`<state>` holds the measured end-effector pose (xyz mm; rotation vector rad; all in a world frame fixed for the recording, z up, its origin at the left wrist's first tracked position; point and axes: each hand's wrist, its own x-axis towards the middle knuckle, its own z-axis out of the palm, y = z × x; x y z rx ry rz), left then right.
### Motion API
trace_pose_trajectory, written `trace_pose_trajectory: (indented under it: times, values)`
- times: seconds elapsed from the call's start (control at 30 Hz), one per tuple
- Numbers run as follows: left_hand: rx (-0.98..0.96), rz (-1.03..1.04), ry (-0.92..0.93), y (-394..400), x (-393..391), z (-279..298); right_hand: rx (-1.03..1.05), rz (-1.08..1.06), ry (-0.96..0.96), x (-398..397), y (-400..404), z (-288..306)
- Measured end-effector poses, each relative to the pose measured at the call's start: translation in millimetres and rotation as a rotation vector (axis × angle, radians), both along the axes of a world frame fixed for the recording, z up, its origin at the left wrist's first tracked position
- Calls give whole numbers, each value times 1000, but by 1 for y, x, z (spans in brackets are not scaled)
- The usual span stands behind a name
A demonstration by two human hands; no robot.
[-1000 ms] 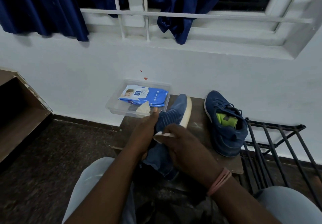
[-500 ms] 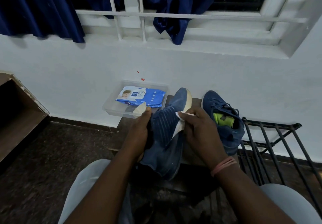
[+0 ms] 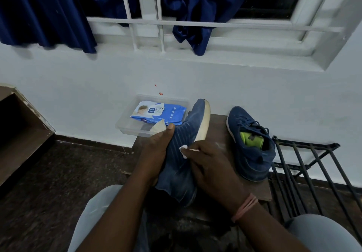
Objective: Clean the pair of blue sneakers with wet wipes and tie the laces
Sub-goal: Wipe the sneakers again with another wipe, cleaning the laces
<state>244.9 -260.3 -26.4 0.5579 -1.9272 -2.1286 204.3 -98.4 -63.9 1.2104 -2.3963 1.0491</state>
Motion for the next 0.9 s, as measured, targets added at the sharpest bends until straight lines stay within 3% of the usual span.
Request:
trace_pose_trajectory:
  times: [0.13,0.23,0.33,0.43,0.6,0.73,0.9]
  values:
    - [-391,-20,-72,-2,-1,-3,-77,-233,53,-26,6,13]
    - [-573,-35,-67,6,1,-6,-171,-412,67,-40,14,18]
    - [-740,-92,-55,8,2,-12,-88,-317,61,-26,7,15]
    - [-779,-142,-23,8,-1,-19,-8,-134,21,-7,-1,8]
    - [-793,-119,2,2,0,-21,11,-373,-10,-46,15,1]
    - [-728,-151,16,-12,3,-24,88,-86,33,-4,-7,-2]
    - [-816,-246,44,-8,6,-28,12,-392,-67,-48,11,-12]
